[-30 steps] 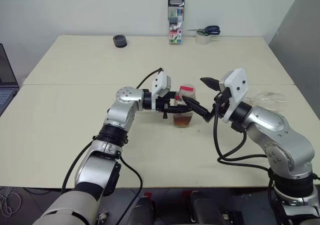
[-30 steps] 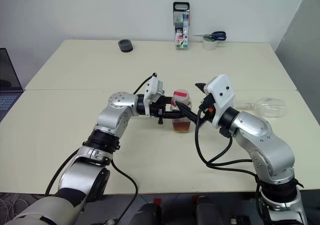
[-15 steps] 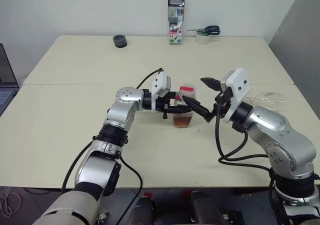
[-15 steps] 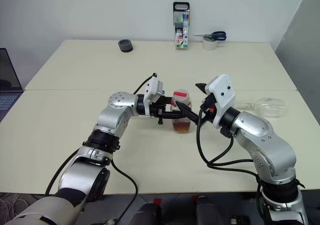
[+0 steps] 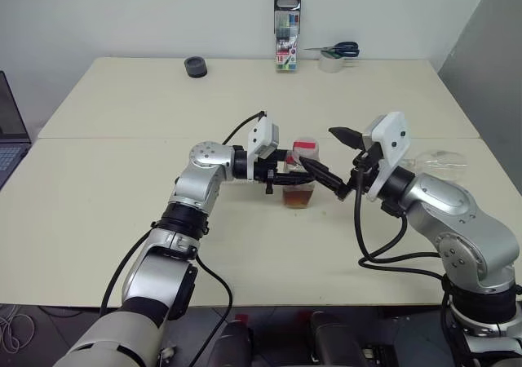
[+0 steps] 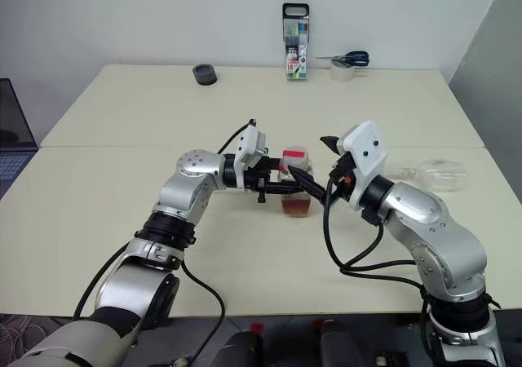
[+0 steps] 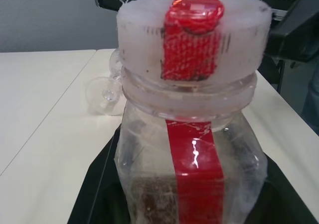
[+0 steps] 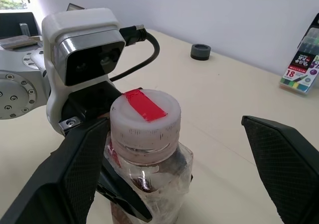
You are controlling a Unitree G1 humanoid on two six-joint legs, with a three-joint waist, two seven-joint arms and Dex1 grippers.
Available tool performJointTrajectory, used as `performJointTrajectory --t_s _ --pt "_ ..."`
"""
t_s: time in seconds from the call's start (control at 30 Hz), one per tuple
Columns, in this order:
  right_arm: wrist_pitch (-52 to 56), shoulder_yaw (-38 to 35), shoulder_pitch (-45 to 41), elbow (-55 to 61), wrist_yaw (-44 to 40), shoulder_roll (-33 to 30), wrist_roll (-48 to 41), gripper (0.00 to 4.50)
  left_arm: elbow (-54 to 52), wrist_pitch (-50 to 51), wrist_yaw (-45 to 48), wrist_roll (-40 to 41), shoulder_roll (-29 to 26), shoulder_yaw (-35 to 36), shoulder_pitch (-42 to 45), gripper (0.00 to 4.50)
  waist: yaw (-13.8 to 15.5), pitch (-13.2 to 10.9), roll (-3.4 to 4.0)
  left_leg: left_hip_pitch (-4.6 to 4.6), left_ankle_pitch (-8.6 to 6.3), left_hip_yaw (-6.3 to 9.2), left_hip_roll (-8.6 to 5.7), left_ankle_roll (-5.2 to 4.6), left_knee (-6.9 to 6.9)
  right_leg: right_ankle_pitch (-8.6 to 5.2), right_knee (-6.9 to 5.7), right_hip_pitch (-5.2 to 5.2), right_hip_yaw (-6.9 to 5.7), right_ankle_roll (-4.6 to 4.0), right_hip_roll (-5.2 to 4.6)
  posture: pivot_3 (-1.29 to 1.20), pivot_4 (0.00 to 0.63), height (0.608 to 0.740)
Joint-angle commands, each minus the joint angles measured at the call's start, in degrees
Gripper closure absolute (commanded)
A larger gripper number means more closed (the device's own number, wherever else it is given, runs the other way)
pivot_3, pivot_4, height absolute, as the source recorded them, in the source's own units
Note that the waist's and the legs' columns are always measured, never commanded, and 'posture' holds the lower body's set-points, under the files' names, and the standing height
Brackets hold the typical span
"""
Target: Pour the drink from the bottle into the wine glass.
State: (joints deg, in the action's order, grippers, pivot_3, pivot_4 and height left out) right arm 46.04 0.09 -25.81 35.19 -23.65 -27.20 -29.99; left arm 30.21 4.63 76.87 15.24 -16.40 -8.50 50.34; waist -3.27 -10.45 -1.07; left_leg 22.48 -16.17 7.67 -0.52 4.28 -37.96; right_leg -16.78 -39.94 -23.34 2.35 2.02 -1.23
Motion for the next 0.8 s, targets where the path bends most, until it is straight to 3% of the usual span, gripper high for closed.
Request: performJointTrajectory --t_s 0.03,0.57,0.8 --pt "-0.13 -2.1 0.06 2.51 0.18 -0.85 -0.69 0.0 -1.43 -0.54 0.2 0.76 -0.03 0.73 0.76 2.74 0.0 0.0 0.0 0.0 0.0 0.0 0.0 0.0 0.0 0.0 0.0 0.0 0.0 0.0 0.0 0.0 0.15 0.74" --pt "3.74 -2.53 -0.39 5.53 -0.72 -1.27 -7.48 0.0 -1.8 -0.42 -0.14 0.8 0.14 0.72 0.32 2.74 0.0 0.0 0.0 0.0 -0.08 0.0 0.0 -0.15 0.0 0.0 0.0 0.0 0.0 0.0 0.0 0.0 0.15 0.74" --pt "3.0 -0.21 -3.14 1.43 -0.2 -1.69 -5.32 0.0 -1.6 -0.56 -0.2 0.77 0.27 0.73 0.4 2.74 -0.01 0.0 0.0 0.0 -0.08 0.0 0.0 -0.15 -0.01 0.0 0.0 0.0 0.0 0.0 0.0 0.0 0.15 0.74"
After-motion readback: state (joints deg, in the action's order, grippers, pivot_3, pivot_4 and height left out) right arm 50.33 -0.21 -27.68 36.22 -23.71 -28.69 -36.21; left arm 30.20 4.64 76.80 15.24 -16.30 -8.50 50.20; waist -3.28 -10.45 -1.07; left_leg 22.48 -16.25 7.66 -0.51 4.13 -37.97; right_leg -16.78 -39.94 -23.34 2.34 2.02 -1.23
